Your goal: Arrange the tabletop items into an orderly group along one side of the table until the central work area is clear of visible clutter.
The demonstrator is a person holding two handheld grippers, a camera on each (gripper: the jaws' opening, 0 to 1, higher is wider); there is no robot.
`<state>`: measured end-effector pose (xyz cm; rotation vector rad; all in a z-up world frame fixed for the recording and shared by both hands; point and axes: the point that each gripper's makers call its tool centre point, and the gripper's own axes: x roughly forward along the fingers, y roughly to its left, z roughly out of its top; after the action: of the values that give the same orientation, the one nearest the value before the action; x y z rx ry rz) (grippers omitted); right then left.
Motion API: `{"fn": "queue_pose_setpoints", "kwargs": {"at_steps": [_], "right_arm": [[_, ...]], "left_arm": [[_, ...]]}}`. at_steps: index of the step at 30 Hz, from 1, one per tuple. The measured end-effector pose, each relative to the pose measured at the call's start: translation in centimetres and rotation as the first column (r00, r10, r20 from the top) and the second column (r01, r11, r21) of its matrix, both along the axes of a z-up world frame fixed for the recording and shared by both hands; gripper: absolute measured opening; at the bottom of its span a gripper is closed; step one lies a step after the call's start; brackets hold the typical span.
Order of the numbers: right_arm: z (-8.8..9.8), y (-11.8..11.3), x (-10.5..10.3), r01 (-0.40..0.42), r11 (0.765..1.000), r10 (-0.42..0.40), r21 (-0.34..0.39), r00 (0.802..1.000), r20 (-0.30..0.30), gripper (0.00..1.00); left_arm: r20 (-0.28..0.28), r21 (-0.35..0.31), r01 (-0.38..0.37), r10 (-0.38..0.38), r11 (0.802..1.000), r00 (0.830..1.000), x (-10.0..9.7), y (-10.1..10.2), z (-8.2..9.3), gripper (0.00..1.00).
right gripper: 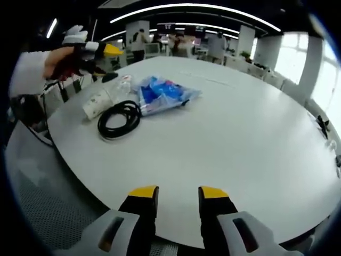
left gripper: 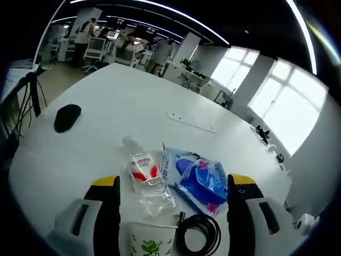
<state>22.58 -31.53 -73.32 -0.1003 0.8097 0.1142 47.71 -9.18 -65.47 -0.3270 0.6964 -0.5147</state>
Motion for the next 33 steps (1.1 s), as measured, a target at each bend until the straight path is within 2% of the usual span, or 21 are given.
{"fn": "queue_pose_setpoints", "kwargs": {"at_steps": [5,8,11,15,21,26,30,33], "right_arm": [[0.1,-0.1,0.1,0.012,1.000,-0.012,0.006,1.000,0.009,0.28],[0.2,-0.1,0.1,0.013,1.000,-0.013,0.008,1.000,0.013,0.29],[0.1,-0.1,0.1,0.011,1.000,-0.011,0.008,1.000,0.012,0.28],[0.2,-0.2,0.1,0.017,1.000,-0.018,0.013,1.000,0.017,0.28],[0.2,-0.2,0.2,0.013,1.000,-0.013,0.006,1.000,0.017,0.28],[-0.1,0.0,0.0,-0.005,1.000,0.005,0.000,1.000,-0.005,0.28],[-0.2,0.2,0.0,-0.024,1.000,0.024,-0.018,1.000,-0.014,0.27],[-0.3,0.2,-0.1,-0.030,0.999,0.029,-0.026,0.999,-0.020,0.26]], "left_arm": [[-0.033,0.016,-0.001,0.002,1.000,0.999,1.1,-0.1,-0.9,0.83],[-0.070,-0.006,-0.040,0.039,0.999,0.997,1.9,0.1,-1.3,0.83],[-0.078,-0.006,-0.048,0.047,0.999,0.996,2.3,0.0,-1.5,0.82],[-0.105,0.033,-0.036,0.040,0.999,0.994,2.5,-0.2,-2.6,0.81],[-0.160,0.030,-0.053,0.057,0.998,0.985,3.0,-0.8,-4.3,0.78],[-0.174,0.029,-0.070,0.074,0.997,0.982,3.5,-1.0,-4.7,0.75],[-0.187,0.033,-0.106,0.111,0.994,0.976,4.1,-0.2,-5.1,0.70],[-0.196,0.060,-0.105,0.115,0.993,0.974,4.4,0.3,-5.9,0.67]]}}
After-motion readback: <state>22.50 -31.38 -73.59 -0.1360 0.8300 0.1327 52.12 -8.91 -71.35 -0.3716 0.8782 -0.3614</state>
